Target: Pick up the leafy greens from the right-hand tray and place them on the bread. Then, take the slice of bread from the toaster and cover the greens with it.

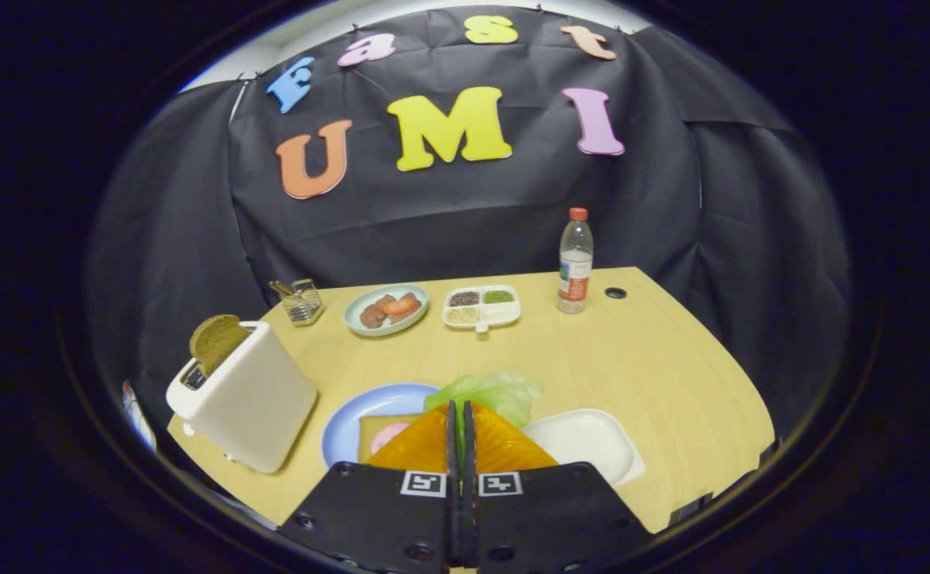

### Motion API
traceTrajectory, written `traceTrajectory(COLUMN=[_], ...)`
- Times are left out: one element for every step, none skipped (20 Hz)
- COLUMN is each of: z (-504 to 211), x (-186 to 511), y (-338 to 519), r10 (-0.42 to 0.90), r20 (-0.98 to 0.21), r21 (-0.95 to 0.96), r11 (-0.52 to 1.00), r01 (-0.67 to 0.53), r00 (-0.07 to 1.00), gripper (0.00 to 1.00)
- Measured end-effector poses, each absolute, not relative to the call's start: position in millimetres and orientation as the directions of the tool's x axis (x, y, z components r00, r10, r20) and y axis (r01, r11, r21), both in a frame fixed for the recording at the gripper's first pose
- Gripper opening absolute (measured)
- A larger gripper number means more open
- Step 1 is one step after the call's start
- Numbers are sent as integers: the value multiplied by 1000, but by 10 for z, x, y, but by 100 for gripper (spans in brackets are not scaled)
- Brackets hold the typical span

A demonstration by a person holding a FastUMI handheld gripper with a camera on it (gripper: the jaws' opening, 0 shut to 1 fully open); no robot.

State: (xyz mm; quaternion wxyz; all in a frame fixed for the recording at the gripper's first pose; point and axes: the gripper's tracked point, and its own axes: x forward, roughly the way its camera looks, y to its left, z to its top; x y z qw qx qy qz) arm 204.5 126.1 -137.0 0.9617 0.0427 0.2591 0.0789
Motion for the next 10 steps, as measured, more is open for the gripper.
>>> traceTrajectory(z=[-1392, -1453, -1502, -1543, -1592, -1679, -1790, -1955, -2106, -2215], x=[2053, 2068, 2081, 2108, 2143, 2193, 2238, 2267, 2276, 2283], y=[1410, 1565, 1692, 1826, 1926, 1967, 2024, 2077, 2103, 2102], r10=[196, 214, 232, 256, 267, 261, 258, 256, 252, 244], r20=[-493, -500, -504, -499, -495, -494, -503, -529, -556, -572], r21=[124, 128, 139, 155, 164, 166, 166, 158, 152, 142], r11=[980, 977, 973, 966, 963, 965, 965, 967, 968, 970], r01=[-154, -172, -186, -206, -213, -205, -201, -202, -201, -198], r00=[848, 839, 832, 828, 827, 829, 825, 809, 792, 783], gripper=[0, 0, 0, 0, 0, 0, 0, 0, 0, 0])
